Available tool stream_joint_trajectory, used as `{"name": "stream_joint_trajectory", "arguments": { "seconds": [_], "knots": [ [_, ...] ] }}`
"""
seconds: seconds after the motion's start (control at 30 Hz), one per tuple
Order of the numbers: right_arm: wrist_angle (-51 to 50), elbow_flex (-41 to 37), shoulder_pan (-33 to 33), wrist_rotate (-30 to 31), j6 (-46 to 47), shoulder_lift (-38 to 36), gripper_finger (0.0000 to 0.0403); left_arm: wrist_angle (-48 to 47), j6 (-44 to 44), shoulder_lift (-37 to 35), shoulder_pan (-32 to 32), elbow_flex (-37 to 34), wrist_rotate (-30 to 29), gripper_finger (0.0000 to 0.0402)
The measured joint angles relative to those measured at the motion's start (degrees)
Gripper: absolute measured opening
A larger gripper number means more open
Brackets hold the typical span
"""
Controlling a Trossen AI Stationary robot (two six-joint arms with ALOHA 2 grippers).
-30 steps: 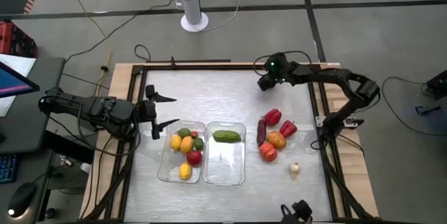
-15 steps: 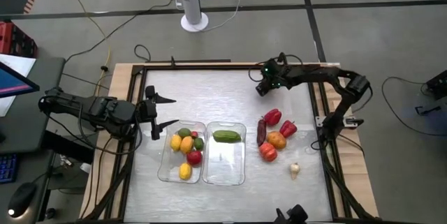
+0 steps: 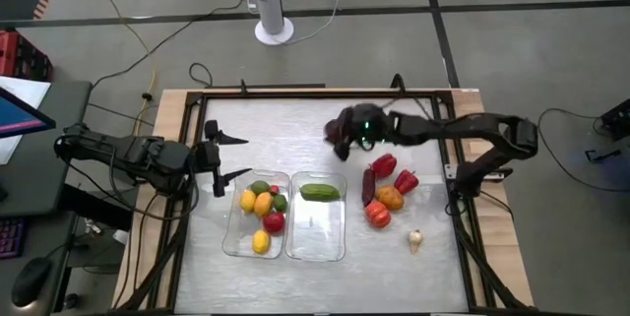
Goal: Sort produce into baskets
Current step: Put the apple into the left transparent bin, then put the top red bell pepper into the right transparent bin
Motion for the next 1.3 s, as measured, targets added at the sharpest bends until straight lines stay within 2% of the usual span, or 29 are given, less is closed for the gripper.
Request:
{"name": "stream_joint_trajectory", "arguments": {
  "seconds": [0.17,0.33,0.5,0.63,0.77,0.87,0.93,1.0,1.17,1.3],
  "knots": [
    [12.3,5.24,13.05,-0.62,-2.28,4.14,0.0332,1.2,1.57,0.02,0.0,0.0,0.01,0.032],
    [14.72,15.88,19.61,-0.44,-6.47,14.11,0.0335,5.71,3.9,0.02,0.0,-0.02,-0.06,0.032],
    [14.52,29.03,21.71,-0.4,-13.22,25.9,0.0337,9.95,6.18,0.0,0.0,-0.02,-0.01,0.032],
    [9.87,38.24,21.59,-0.55,-14.96,33.14,0.0345,9.46,7.81,0.0,0.0,-0.02,0.0,0.032],
    [3.32,44.39,20.41,-3.0,-14.93,37.13,0.0368,9.33,8.24,0.0,0.0,-0.02,0.0,0.032],
    [0.23,46.27,19.71,-6.62,-14.28,37.99,0.0388,9.24,8.24,-0.25,0.0,-0.02,0.0,0.032],
    [-1.24,46.51,19.76,-6.51,-14.22,37.86,0.0396,9.27,7.99,-0.41,-0.01,-0.02,-0.02,0.032],
    [-6.56,46.53,19.89,-3.8,-14.14,36.71,0.0396,9.13,7.51,-0.59,-0.01,-0.02,0.02,0.032],
    [-25.4,46.46,21.31,8.54,-12.53,31.02,0.0382,7.53,5.77,-0.64,0.0,-0.02,0.0,0.032],
    [-33.29,42.13,22.9,16.67,-10.33,25.58,0.0372,7.56,5.39,-0.66,-0.02,-0.02,0.0,0.032]
  ]
}}
